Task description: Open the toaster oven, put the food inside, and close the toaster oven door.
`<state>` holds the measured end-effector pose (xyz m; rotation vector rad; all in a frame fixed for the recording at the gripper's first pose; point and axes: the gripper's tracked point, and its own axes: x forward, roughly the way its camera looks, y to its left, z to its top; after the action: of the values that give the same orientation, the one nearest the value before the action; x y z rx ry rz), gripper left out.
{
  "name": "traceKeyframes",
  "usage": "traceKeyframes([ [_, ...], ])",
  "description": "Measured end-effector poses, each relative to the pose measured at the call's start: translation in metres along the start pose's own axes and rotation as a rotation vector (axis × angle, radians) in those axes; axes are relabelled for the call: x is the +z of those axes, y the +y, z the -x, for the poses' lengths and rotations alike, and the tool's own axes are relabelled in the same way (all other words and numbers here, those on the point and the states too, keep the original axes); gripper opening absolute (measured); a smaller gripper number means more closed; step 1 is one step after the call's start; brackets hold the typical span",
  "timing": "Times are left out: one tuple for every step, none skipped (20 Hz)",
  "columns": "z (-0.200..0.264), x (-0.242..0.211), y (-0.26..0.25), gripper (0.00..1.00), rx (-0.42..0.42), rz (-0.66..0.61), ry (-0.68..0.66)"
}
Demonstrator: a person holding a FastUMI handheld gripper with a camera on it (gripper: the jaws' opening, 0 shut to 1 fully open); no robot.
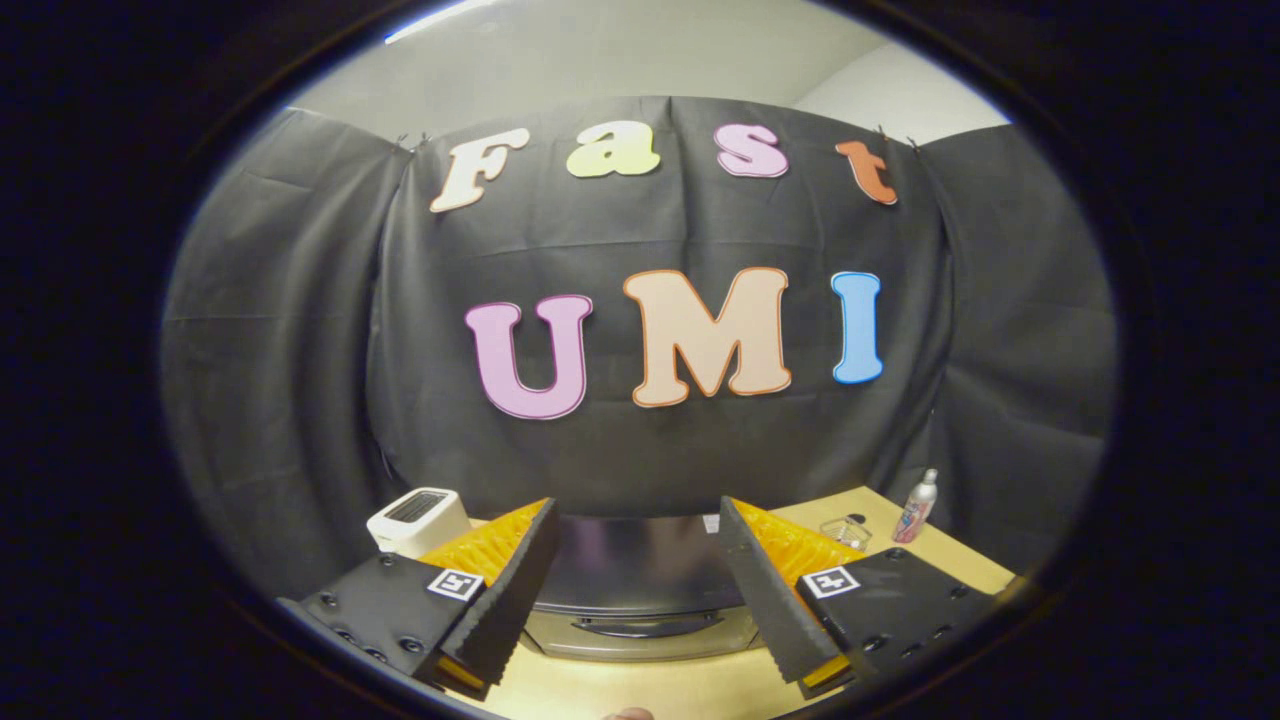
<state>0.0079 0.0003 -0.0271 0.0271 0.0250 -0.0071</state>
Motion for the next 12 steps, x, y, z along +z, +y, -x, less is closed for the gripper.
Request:
traceKeyframes([
  [-0.001, -0.003, 0.001, 1.00, 0.002, 0.000, 0.008],
  [-0.001, -0.007, 0.002, 1.00, 0.003, 0.004, 0.012],
  [-0.003, -0.011, 0.002, 1.00, 0.001, 0.011, 0.017],
  [-0.004, -0.016, 0.001, 1.00, -0.002, 0.017, 0.025],
  [-0.005, -0.022, 0.001, 1.00, -0.003, 0.018, 0.033],
  [-0.007, -0.030, 0.003, 1.00, -0.002, 0.013, 0.042],
  [-0.011, -0.038, 0.002, 1.00, -0.007, 0.005, 0.053],
  [-0.013, -0.048, 0.001, 1.00, -0.010, -0.003, 0.068],
  [-0.017, -0.059, 0.000, 1.00, -0.018, -0.010, 0.084],
  [-0.022, -0.069, 0.000, 1.00, -0.017, -0.014, 0.103],
  [-0.027, -0.080, 0.001, 1.00, -0.019, -0.012, 0.120],
  [-0.031, -0.089, 0.001, 1.00, -0.018, -0.009, 0.137],
])
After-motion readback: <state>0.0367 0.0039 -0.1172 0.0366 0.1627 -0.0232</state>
